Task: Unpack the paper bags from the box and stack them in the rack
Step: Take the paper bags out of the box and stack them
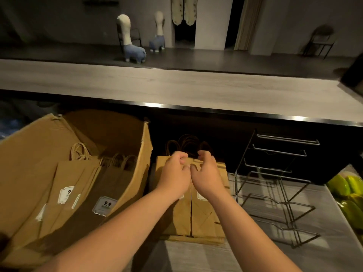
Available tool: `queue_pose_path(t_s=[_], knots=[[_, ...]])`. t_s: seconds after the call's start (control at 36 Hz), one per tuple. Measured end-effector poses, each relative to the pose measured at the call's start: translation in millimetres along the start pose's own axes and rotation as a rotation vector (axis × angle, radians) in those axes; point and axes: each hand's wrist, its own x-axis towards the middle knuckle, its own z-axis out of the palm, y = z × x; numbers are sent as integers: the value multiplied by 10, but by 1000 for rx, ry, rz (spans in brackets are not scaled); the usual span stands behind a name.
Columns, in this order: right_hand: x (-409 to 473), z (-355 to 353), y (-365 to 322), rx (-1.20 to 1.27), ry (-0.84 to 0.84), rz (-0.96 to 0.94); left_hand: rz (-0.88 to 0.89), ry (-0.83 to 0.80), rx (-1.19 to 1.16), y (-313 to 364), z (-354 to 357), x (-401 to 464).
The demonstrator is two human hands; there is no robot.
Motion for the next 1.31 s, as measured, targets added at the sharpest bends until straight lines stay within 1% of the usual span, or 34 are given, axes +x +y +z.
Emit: queue_pose_path(t_s=[0.06,0.14,0.28,0.36,0.47,0.58,0.69,0.81,0.86,0.94,1.0,1.08,1.22,1.31], knots=[[40,-28,-226,119,27,-44,35,64,-64,196,-160,57],[93,-68,-579,221,56,-116,113,135,-98,450,-470,102],[115,-18,-1161,352,11,-219,162,242,-102,636,-1074,134],[100,111,-1487,380,-40,-246,145,281,-88,546,-1463,158],[79,417,-1820,427,-142,-214,124,284,-35,250,-1927,168],[63,833,-2049,412,-242,-176,40,273,-44,-114,-2247,135],[87,1272,-2173,373,-360,-72,-37,241,-45,-437,-2452,136],[171,1640,-2238,267,-411,-18,-158,163,-16,-749,-2560,195],[199,1860,-2238,197,-448,26,-237,117,14,-931,-2587,218],[207,2120,-2162,62,-478,82,-366,55,-36,-1189,-2579,230],[217,2170,-2059,-25,-482,108,-451,-5,-77,-1297,-2539,207],[260,2209,-1907,-166,-506,97,-549,-93,-43,-1449,-2467,215],[300,2182,-1759,-264,-496,146,-569,-179,144,-1487,-2290,212],[258,2169,-1721,-340,-513,176,-581,-259,243,-1508,-2234,204]])
